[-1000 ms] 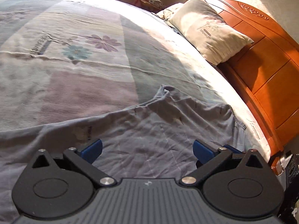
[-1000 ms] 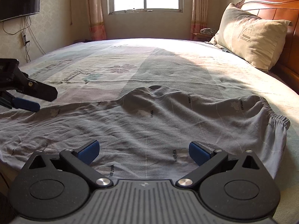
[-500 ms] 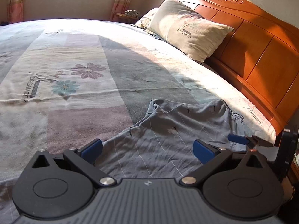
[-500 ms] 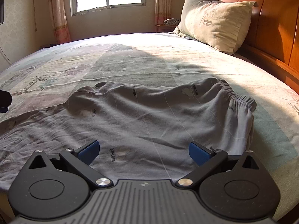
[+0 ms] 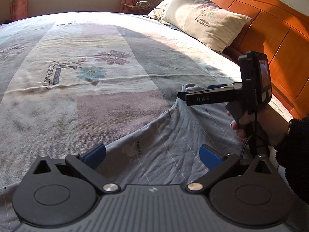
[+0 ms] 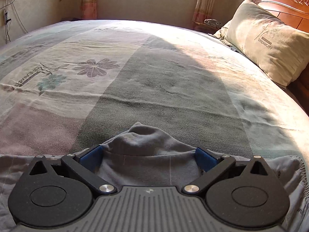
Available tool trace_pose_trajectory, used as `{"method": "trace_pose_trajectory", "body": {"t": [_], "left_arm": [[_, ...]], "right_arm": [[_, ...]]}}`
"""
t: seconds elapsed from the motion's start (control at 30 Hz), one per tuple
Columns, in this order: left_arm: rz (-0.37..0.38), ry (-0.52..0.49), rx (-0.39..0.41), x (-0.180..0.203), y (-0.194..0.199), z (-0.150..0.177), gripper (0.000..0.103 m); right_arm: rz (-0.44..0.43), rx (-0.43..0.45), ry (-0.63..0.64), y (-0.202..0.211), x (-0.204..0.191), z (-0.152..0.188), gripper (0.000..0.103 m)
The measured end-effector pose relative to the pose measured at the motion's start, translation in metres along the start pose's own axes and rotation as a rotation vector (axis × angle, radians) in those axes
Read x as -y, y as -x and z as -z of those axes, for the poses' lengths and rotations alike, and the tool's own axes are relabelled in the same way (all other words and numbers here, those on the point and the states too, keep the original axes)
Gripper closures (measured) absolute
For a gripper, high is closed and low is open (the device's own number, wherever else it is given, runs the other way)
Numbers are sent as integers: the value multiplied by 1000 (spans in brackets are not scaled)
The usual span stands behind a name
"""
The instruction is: Fold clothes
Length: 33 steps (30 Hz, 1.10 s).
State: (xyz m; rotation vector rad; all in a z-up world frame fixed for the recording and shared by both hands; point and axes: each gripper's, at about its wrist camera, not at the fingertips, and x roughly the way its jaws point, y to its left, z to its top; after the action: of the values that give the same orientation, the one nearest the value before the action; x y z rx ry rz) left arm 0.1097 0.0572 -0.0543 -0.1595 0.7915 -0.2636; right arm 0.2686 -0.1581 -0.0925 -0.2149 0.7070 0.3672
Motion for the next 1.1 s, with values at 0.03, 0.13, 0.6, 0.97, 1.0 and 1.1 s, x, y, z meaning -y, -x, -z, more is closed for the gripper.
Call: {"method": "trace_pose_trajectory", "body": {"t": [0.03, 0.13, 0.6, 0.97, 1.0, 1.1], "left_arm": [[-2, 0, 3, 0, 1, 0, 1], [6, -1, 24, 1, 7, 0, 1], [9, -16, 0, 3, -2, 5, 1], [15, 1, -1, -2, -4, 4, 1], [29, 6, 9, -2, -3, 3, 1], [101, 39, 29, -4, -1, 1, 1]], "right_arm": [[-2, -9, -7, -3, 1, -4, 0], [-5, -22, -1, 1, 4, -11, 0], [86, 27, 79, 1, 24, 3, 0], [10, -10, -70, 27, 51, -12, 0], [-5, -13, -87, 34, 52, -7, 0], [-54, 16, -73, 61, 44, 19, 0]]}}
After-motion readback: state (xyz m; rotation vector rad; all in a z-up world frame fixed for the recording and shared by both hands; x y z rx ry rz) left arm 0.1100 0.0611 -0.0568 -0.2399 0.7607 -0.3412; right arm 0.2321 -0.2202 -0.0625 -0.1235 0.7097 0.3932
